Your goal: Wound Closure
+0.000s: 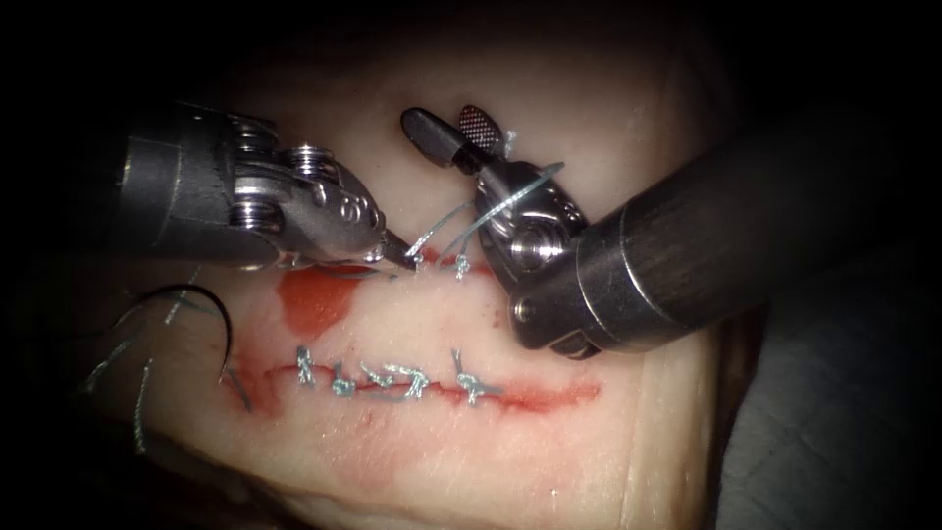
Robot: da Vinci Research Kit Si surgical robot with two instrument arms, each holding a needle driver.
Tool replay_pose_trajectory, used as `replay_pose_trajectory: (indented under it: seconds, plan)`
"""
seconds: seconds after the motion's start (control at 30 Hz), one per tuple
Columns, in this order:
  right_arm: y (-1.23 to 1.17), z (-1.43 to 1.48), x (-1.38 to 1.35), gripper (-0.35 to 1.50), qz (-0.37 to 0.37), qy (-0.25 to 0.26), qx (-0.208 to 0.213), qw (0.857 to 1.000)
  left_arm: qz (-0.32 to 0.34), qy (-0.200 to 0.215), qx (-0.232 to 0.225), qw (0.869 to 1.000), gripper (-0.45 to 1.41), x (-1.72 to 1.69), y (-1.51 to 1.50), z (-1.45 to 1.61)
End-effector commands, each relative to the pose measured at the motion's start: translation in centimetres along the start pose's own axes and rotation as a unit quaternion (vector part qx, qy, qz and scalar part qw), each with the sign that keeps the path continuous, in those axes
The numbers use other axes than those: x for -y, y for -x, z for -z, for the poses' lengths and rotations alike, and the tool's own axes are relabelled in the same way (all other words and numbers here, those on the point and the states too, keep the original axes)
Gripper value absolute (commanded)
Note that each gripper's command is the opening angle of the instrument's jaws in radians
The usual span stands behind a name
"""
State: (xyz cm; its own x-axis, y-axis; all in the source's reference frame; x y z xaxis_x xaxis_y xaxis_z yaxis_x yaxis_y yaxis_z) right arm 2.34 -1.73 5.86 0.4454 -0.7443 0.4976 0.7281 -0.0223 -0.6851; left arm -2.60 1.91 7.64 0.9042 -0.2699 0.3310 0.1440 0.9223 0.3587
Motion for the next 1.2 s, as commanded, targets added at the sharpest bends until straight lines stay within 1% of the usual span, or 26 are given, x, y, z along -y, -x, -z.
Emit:
replay_pose_trajectory:
  seconds: [0.03, 0.1, 0.17, 0.33, 0.47, 0.53, 0.77, 0.93, 1.0, 1.13, 1.2]
  plan:
    - [-0.04, -0.01, -0.02, 0.96, -0.006, -0.004, -0.006, 1.000, 0.001, 0.003, 0.000, 1.000, -0.45, -0.05, 0.02, -0.05]
    - [-0.03, 0.03, -0.02, 0.96, -0.010, -0.015, -0.001, 1.000, 0.001, 0.003, 0.000, 1.000, -0.45, -0.07, 0.01, -0.06]
    - [-0.03, 0.10, -0.01, 0.93, -0.033, -0.036, 0.003, 0.999, 0.000, 0.005, 0.000, 1.000, -0.45, -0.10, -0.01, -0.10]
    - [-0.08, 0.14, 0.04, 0.93, -0.086, -0.106, -0.024, 0.990, -0.002, 0.007, -0.003, 1.000, -0.45, -0.12, -0.04, -0.14]
    - [-0.17, 0.16, 0.06, 0.94, -0.099, -0.145, -0.032, 0.984, -0.001, 0.006, -0.002, 1.000, -0.45, -0.13, -0.03, -0.12]
    - [-0.21, 0.16, 0.07, 0.94, -0.101, -0.155, -0.036, 0.982, -0.001, 0.006, -0.002, 1.000, -0.45, -0.12, -0.03, -0.12]
    - [-0.24, 0.15, 0.09, 0.94, -0.108, -0.162, -0.043, 0.980, -0.001, 0.006, -0.003, 1.000, -0.45, -0.12, -0.03, -0.12]
    - [-0.29, 0.13, 0.17, 0.94, -0.113, -0.190, -0.066, 0.973, 0.000, 0.006, -0.003, 1.000, -0.45, -0.11, -0.03, -0.12]
    - [-0.32, 0.12, 0.20, 0.94, -0.111, -0.201, -0.064, 0.971, 0.000, 0.006, -0.003, 1.000, -0.45, -0.11, -0.02, -0.11]
    - [-0.34, 0.09, 0.24, 0.93, -0.109, -0.205, -0.063, 0.971, 0.000, 0.005, -0.002, 1.000, -0.45, -0.11, -0.01, -0.09]
    - [-0.34, 0.06, 0.24, 0.86, -0.110, -0.203, -0.065, 0.971, 0.001, 0.004, -0.002, 1.000, -0.45, -0.11, -0.01, -0.08]
